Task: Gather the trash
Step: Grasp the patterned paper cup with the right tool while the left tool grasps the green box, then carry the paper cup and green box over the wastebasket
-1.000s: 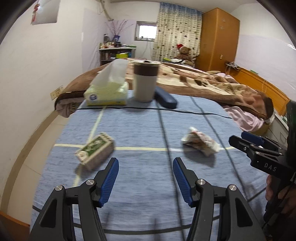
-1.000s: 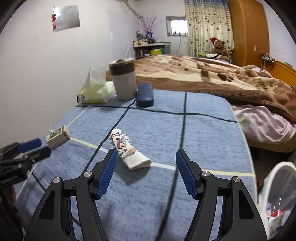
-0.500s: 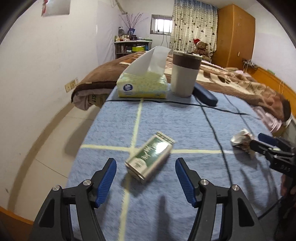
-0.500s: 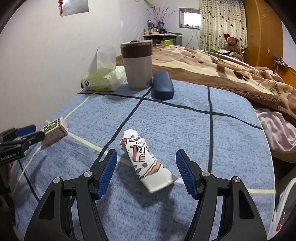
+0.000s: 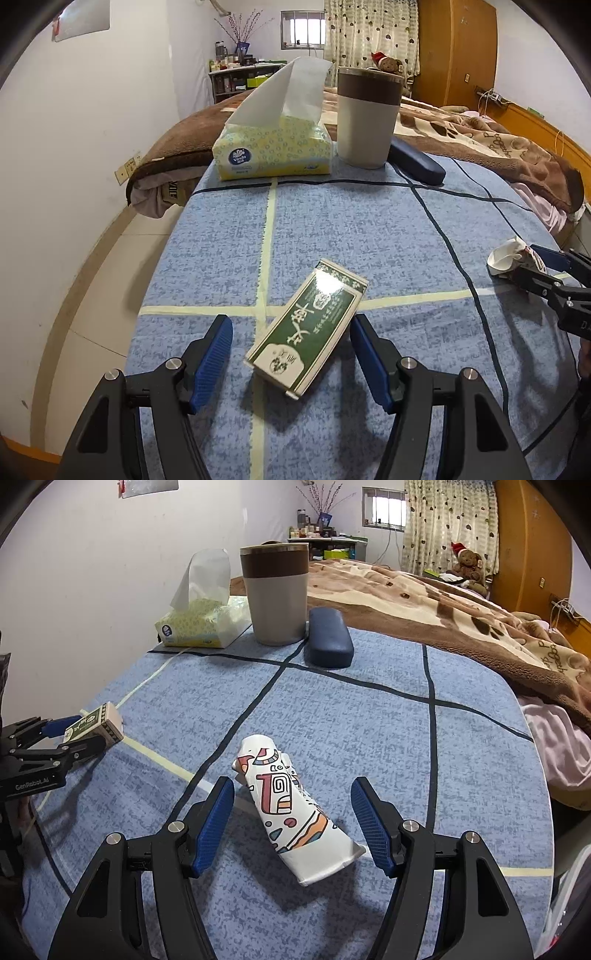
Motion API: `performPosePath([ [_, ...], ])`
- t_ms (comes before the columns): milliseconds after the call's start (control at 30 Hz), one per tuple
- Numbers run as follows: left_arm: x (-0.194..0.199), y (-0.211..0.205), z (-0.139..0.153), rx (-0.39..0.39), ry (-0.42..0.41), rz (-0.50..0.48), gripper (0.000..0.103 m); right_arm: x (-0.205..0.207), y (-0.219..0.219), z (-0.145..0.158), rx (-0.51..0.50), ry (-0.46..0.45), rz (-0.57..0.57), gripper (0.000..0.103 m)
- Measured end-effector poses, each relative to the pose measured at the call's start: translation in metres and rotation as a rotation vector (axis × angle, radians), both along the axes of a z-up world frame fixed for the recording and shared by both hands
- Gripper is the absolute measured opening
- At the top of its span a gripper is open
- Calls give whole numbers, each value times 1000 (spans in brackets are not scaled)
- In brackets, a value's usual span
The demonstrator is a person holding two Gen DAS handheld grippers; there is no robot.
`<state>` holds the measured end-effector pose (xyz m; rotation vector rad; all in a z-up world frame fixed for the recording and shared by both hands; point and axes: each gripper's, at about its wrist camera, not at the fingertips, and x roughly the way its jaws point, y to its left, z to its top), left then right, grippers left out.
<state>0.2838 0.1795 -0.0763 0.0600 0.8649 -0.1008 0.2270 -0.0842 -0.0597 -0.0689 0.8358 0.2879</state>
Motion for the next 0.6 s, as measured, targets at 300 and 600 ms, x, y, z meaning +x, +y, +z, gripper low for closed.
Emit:
performPosePath([
  [300,2,-10,-1,-31,20,-33,44,-1,-1,-1,12,5,13,42],
  [600,-5,-16,5,-45,7,-23,36,-5,-2,2,36,-6,19,29],
])
